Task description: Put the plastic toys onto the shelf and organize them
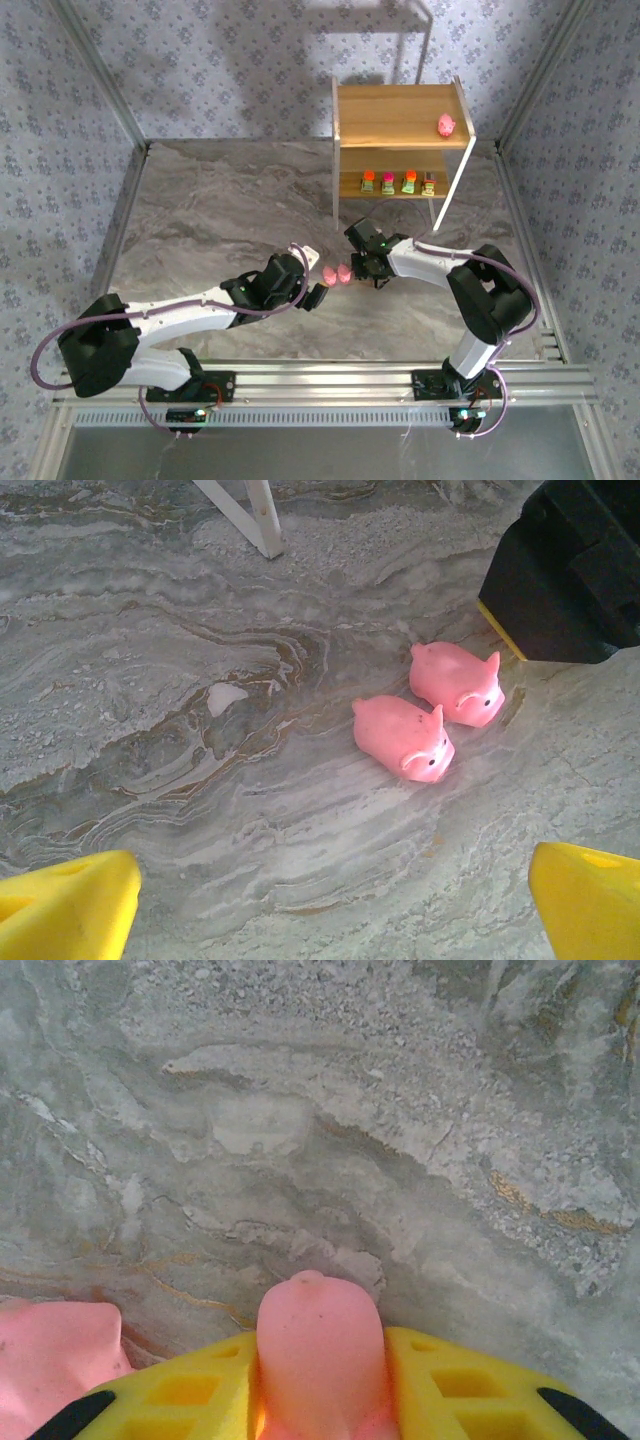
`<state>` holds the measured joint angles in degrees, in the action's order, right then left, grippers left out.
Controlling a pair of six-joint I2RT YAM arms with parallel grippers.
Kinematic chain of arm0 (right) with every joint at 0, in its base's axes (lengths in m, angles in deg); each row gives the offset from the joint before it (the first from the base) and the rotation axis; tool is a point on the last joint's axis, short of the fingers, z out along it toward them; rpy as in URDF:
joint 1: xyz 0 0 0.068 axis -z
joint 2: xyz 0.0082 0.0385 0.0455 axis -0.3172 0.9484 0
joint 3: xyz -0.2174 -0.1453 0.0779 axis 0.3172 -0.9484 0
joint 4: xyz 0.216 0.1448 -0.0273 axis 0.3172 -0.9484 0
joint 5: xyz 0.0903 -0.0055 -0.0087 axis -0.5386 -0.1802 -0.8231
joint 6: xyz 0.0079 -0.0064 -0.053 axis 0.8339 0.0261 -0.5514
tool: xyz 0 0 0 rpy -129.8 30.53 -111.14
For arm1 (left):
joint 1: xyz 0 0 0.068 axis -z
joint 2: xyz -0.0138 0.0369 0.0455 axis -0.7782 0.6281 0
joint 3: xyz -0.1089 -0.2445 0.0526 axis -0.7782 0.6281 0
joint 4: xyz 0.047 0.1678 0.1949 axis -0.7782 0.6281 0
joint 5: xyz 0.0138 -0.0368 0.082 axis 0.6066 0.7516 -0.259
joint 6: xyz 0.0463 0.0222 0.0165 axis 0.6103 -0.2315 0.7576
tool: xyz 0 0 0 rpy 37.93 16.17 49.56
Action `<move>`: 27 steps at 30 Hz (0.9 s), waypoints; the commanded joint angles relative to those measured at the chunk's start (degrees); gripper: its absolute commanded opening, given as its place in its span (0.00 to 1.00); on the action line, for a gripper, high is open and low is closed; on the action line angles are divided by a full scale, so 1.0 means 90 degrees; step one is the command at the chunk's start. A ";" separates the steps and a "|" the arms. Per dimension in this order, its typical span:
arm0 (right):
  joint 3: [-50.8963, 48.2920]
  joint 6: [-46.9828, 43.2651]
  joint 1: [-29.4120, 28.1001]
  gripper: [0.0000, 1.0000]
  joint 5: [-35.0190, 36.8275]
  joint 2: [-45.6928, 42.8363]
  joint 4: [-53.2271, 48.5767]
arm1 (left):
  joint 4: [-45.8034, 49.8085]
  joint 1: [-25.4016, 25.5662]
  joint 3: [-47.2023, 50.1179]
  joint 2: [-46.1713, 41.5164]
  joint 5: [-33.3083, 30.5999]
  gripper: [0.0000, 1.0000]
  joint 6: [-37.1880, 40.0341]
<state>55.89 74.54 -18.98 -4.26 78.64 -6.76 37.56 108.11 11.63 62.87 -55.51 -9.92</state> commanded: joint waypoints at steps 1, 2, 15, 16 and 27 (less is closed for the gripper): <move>0.0150 -0.0102 0.0013 0.34 0.0141 -0.0314 -0.0386 | 0.0069 -0.0026 -0.0181 0.0014 0.0105 1.00 0.0028; 0.0162 -0.0100 0.0013 0.34 0.0162 -0.0367 -0.0429 | 0.0067 -0.0026 -0.0179 0.0015 0.0110 1.00 0.0026; 0.0370 -0.0208 0.0012 0.34 0.0489 -0.1150 -0.1134 | 0.0057 -0.0027 -0.0184 0.0028 0.0194 1.00 -0.0005; 0.0405 -0.0214 0.0006 0.34 0.0504 -0.1207 -0.1193 | 0.0052 -0.0026 -0.0182 0.0021 0.0197 1.00 0.0010; 0.0804 -0.0366 0.0032 0.33 0.0770 -0.1793 -0.1875 | -0.0027 -0.0017 -0.0135 -0.0032 0.0333 1.00 0.0016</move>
<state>61.05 72.40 -18.98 0.61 64.59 -19.66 37.54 108.11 11.61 62.87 -53.87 -9.92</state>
